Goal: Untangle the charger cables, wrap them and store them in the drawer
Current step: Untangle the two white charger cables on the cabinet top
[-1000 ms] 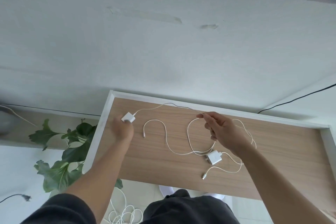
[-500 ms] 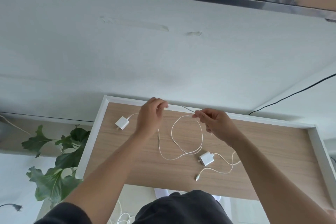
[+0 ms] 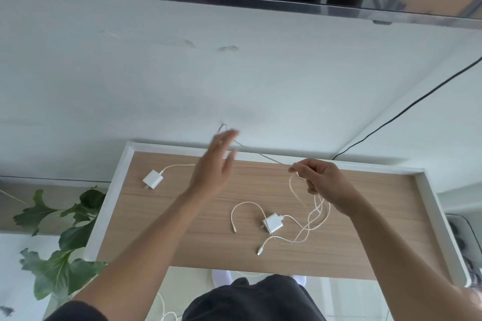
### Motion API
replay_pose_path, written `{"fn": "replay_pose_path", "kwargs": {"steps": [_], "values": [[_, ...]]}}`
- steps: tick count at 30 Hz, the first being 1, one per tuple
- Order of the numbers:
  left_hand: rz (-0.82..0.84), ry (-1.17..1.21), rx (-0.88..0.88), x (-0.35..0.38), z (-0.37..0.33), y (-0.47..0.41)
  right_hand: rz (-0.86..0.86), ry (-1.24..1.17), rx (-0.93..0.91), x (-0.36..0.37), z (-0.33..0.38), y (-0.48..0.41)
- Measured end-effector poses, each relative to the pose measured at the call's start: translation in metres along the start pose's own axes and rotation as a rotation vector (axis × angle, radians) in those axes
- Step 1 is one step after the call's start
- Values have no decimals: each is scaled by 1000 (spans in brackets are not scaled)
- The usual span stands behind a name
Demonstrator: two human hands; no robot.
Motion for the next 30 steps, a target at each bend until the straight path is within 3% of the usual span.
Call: {"fn": "replay_pose_path", "kwargs": {"steps": [2, 4, 8, 13, 18, 21, 22, 24, 27, 28, 30], "values": [[248, 84, 125, 46, -44, 6, 37, -25, -42, -2, 6, 4], [305, 77, 157, 76, -68, 9, 51, -43, -62, -11, 10, 9], [123, -1, 92, 87, -78, -7, 57, -17, -35, -38, 4, 20], [-110, -99, -159, 84, -72, -27, 25, -86, -31, -100, -22, 33], [-239, -133, -295, 88, -84, -30, 13, -110, -73, -158, -45, 43], [-293, -160, -194, 112, -131, -20, 19, 13, -98, -180, -49, 44], [-263, -110, -115, 127, -152, -16, 34, -2, -102, -182, -49, 45], [-8, 45, -72, 179, -180, -2, 75, -61, -122, -185, -46, 44], [516, 303, -290, 260, -196, 40, 57, -118, -163, -197, -45, 38], [604, 376, -365, 274, -196, 54, 24, -118, -164, -204, -47, 35], [622, 389, -446, 278, -185, 69, -77, -123, -127, -224, -59, 27]]}}
Point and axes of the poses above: each hand's wrist, its own y-axis away from the middle knuckle, its own x-axis out of the palm, z = x × y, the point moved 9 cm from there along -y, towards the middle knuckle
